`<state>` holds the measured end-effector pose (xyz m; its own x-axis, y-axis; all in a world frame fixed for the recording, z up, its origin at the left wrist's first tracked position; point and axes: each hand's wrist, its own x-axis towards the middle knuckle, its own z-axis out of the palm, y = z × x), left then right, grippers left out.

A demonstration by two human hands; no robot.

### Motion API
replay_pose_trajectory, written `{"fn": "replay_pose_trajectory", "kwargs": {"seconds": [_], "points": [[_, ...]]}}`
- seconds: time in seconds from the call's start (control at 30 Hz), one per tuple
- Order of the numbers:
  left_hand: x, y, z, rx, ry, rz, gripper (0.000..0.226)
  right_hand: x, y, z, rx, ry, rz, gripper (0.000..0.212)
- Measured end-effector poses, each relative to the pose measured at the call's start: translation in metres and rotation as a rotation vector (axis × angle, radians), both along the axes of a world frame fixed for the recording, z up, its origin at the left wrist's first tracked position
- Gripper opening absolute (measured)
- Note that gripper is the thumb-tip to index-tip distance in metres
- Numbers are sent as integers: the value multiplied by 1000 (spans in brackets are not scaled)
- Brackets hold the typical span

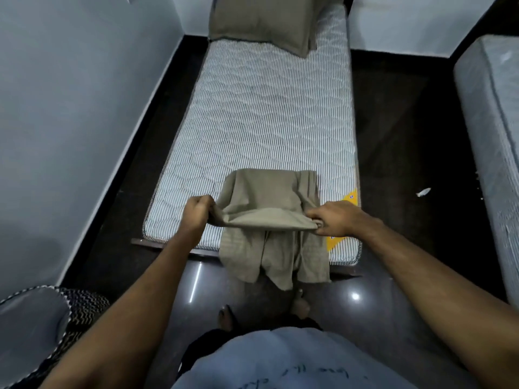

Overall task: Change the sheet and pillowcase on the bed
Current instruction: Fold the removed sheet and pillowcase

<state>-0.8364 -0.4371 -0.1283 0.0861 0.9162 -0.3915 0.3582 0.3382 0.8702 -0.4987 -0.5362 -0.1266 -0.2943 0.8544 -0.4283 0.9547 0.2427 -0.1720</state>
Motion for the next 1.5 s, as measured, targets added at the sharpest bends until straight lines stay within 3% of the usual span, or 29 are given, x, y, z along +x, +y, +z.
{"fn": "replay_pose_trajectory", "kwargs": {"seconds": [0.1,0.23,0.5,0.67,0.93,1.1,1.33,1.5], "points": [[-13,-23,-22,-73,151,-53,31,-11,-29,-24,-164,31,-66,28],[-27,-43,-42,-171,149,-133,25,-33,-58,-49,-405,169,-189,25],[-36,-59,-59,-220,110,-288,23,-70,-62,-57,-158,285,-587,21],[-23,-37,-50,-176,104,-312,22,-71,-35,-51,-48,390,-717,18],[37,21,-54,-140,80,-289,21,-40,48,-67,-28,441,-839,36],[72,70,-74,-97,119,-252,22,-11,104,-103,-28,477,-971,29],[73,135,-168,-142,231,-146,9,19,168,-198,-95,558,-1107,28],[66,184,-258,-88,450,-156,19,22,205,-258,-124,546,-1172,43]]}}
